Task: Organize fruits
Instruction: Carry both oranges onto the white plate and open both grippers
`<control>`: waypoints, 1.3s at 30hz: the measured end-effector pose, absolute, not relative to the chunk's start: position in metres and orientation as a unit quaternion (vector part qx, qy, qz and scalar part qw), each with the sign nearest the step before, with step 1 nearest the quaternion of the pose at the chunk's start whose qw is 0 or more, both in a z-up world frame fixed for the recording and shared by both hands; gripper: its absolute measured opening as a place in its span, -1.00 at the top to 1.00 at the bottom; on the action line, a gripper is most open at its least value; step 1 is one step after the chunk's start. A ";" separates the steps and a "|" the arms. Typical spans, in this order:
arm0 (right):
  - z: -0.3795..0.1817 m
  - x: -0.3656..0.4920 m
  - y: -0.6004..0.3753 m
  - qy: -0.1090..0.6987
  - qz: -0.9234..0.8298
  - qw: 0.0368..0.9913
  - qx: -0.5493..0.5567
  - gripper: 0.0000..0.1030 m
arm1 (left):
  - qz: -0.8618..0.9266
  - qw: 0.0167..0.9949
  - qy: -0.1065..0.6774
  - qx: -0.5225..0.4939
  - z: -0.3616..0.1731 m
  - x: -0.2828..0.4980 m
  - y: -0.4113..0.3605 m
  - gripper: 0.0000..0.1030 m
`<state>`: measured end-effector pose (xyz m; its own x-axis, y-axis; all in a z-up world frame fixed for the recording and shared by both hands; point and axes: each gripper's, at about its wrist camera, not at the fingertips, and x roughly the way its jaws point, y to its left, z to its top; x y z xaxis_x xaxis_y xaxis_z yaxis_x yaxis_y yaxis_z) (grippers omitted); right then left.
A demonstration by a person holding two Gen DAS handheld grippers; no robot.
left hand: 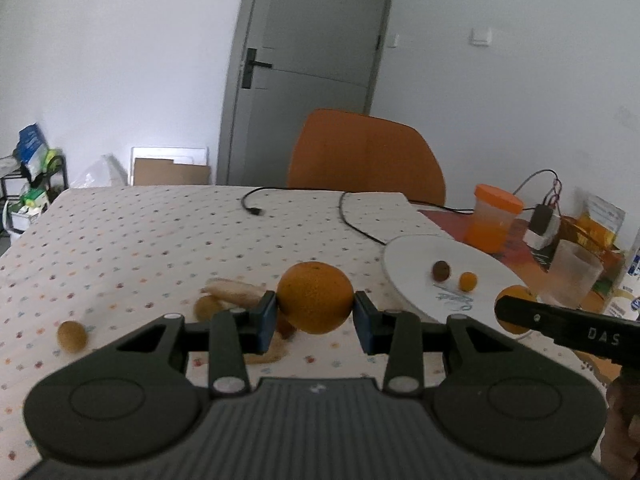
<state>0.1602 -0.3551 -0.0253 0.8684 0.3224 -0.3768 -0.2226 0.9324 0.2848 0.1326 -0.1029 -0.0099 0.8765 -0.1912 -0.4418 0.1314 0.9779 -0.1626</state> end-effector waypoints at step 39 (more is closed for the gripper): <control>-0.039 0.160 -0.425 0.206 0.090 0.963 0.151 0.20 | -0.164 0.954 0.251 -0.031 -0.014 0.174 -0.217 0.24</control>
<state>0.1600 -0.4255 -0.0391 0.8991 0.2354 -0.3690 -0.1109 0.9381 0.3282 0.1740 -0.2170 -0.0137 0.8204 -0.3289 -0.4678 0.2974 0.9441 -0.1421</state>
